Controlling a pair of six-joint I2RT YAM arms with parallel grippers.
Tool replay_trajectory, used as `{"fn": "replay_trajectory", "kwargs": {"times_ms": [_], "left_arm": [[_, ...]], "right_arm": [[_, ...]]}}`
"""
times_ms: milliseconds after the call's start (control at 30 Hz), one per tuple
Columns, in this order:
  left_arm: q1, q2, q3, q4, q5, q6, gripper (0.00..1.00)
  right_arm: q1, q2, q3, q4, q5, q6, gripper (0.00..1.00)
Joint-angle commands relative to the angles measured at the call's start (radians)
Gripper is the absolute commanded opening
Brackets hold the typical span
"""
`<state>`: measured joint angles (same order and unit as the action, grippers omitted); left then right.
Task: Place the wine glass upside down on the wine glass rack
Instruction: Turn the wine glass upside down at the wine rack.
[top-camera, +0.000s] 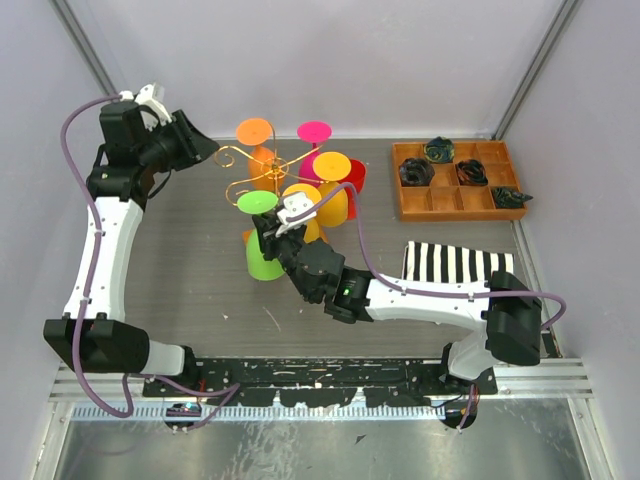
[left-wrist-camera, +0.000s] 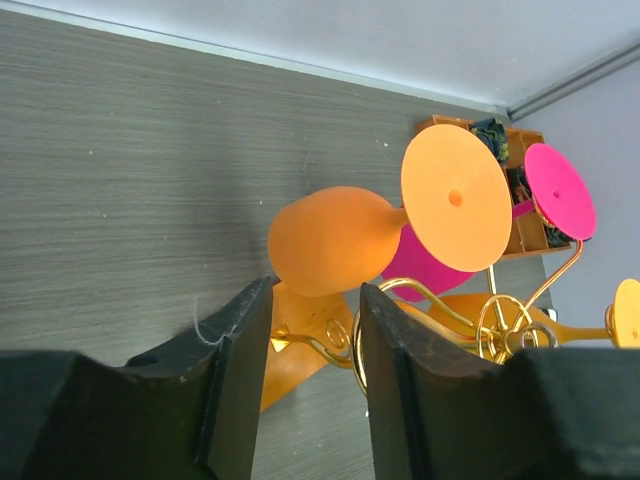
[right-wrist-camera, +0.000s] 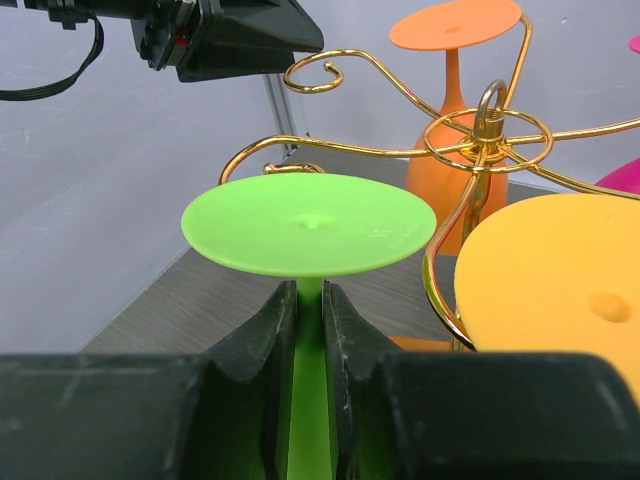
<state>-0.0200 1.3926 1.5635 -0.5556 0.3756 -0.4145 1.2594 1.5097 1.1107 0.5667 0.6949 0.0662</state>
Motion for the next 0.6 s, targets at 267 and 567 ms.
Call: {"fn": "replay_trajectory", "kwargs": {"times_ms": [267, 567], "left_arm": [[0.006, -0.016, -0.068, 0.103, 0.109, -0.056, 0.4], [0.006, -0.045, -0.109, 0.117, 0.126, -0.063, 0.34]], "right_arm": [[-0.003, -0.032, 0.045, 0.04, 0.005, -0.014, 0.0], [-0.003, -0.032, 0.045, 0.037, 0.005, -0.013, 0.0]]}}
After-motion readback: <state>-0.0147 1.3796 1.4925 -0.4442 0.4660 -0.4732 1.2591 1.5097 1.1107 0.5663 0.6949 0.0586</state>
